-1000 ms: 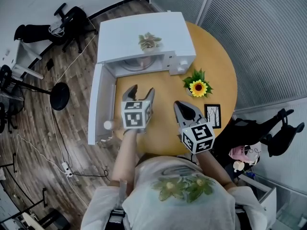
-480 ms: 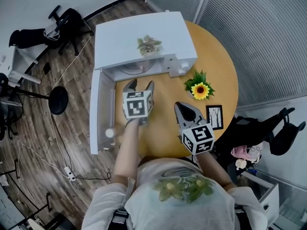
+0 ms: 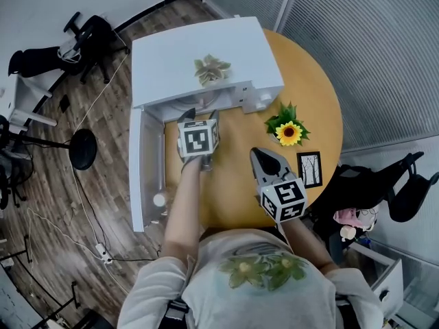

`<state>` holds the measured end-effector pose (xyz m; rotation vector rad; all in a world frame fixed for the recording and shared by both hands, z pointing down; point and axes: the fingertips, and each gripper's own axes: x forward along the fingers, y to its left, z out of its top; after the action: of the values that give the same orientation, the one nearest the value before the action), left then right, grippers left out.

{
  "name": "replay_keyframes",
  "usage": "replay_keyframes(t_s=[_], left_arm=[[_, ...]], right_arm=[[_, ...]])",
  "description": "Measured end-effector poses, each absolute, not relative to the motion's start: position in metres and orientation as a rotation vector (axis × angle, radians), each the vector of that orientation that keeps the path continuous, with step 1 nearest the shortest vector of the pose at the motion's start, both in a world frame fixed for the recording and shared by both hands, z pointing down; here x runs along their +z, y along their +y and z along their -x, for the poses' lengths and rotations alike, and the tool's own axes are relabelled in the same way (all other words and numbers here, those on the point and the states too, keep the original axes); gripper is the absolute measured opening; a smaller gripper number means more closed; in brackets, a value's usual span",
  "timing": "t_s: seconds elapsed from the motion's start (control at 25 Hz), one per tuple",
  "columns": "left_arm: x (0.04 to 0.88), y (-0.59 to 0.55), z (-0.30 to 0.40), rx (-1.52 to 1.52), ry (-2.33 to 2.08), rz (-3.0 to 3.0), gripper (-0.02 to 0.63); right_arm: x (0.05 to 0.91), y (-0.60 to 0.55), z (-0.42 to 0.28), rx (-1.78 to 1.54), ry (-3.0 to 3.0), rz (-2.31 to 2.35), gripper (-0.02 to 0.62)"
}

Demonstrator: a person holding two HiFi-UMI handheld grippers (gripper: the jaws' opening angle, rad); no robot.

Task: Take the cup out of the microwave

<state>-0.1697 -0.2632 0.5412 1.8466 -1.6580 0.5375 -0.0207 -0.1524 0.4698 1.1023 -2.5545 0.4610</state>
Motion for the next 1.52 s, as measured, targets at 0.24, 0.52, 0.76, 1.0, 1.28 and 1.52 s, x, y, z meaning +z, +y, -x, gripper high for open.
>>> replay_keyframes(t_s=[0.24, 0.52, 0.76, 1.0, 1.28, 1.52], left_arm=[[0.563, -0.282, 0.184, 0.545, -1.636, -1.813, 0.262], [0.58, -0.3, 0.191, 0.595, -1.63, -1.789, 0.261], [0.6, -0.313, 0.196, 0.653, -1.59, -1.763, 0.259], [0.608, -0.318, 0.204, 0.657, -1.618, -1.717, 0.233], [0.611, -0.315, 0.203, 0.684, -1.629, -1.716, 0.068], [0.611, -0.317, 0.199, 0.672, -1.632, -1.721, 0.057]], right_arm=[[0.478, -0.156, 0.021, 0.475, -2.535, -1.114, 0.017], [0.489, -0.163, 0.023, 0.488, -2.511, -1.127, 0.017], [0.494, -0.168, 0.026, 0.489, -2.506, -1.123, 0.017], [0.503, -0.166, 0.024, 0.503, -2.491, -1.118, 0.018], [0.505, -0.167, 0.022, 0.506, -2.486, -1.116, 0.017], [0.506, -0.167, 0.022, 0.504, -2.484, -1.113, 0.017]])
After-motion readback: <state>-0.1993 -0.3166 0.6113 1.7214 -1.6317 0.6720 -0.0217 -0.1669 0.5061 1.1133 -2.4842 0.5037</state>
